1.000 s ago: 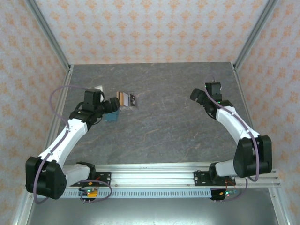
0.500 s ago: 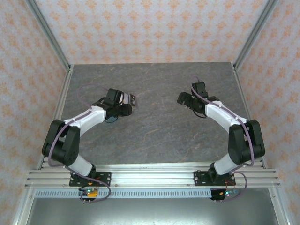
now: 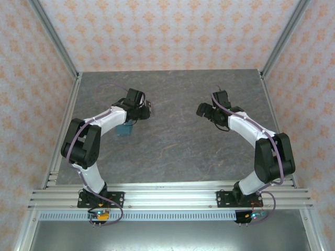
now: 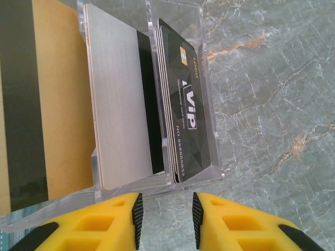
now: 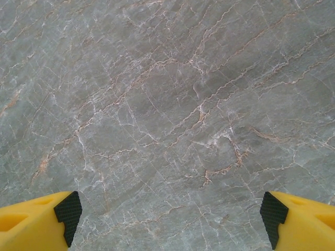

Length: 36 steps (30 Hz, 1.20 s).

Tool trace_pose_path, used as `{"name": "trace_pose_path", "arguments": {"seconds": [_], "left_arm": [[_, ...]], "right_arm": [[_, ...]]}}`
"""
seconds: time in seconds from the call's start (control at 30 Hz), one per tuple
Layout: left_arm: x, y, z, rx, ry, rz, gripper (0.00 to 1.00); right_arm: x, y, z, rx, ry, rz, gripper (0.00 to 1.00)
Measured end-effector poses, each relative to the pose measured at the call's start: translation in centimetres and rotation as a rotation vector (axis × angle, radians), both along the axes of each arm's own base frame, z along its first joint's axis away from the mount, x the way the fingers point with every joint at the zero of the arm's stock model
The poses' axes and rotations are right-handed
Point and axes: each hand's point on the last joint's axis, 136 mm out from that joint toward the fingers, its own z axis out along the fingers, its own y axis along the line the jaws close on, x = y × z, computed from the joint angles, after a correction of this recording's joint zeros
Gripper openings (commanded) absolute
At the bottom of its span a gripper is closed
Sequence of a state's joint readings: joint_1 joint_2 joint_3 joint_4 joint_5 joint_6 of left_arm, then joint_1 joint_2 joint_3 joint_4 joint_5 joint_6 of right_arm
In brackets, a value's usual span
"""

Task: Take the credit cards out of the card holder

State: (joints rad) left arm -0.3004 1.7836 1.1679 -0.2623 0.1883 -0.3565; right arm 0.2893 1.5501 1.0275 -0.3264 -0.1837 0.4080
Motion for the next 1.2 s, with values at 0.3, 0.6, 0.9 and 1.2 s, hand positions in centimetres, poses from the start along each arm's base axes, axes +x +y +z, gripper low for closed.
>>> {"name": "trace_pose_path", "arguments": {"seconds": [0.3, 0.6, 0.9, 1.2], "left_arm": [[-1.1, 1.8, 2.7, 0.034, -0.047, 0.056, 0.57], [-5.6, 11.2, 3.8, 0.057, -0.079, 0.342, 0.45], [-6.8, 13.5, -1.6, 0.102, 0.120, 0.418, 0.36], [-5.4, 12.9, -4.3, 0.096, 0.207, 0.402, 0.26]], "right_arm": [[-0.1, 0.0, -0.1, 0.000, 0.004, 0.001, 0.91], [-0.3, 0.8, -0.2, 0.016, 0.013, 0.024, 0.91], [-0.7, 2.4, -1.8, 0.012, 0.055, 0.055, 0.90], [-0.7, 2.5, -1.7, 0.016, 0.055, 0.051, 0.90]]}}
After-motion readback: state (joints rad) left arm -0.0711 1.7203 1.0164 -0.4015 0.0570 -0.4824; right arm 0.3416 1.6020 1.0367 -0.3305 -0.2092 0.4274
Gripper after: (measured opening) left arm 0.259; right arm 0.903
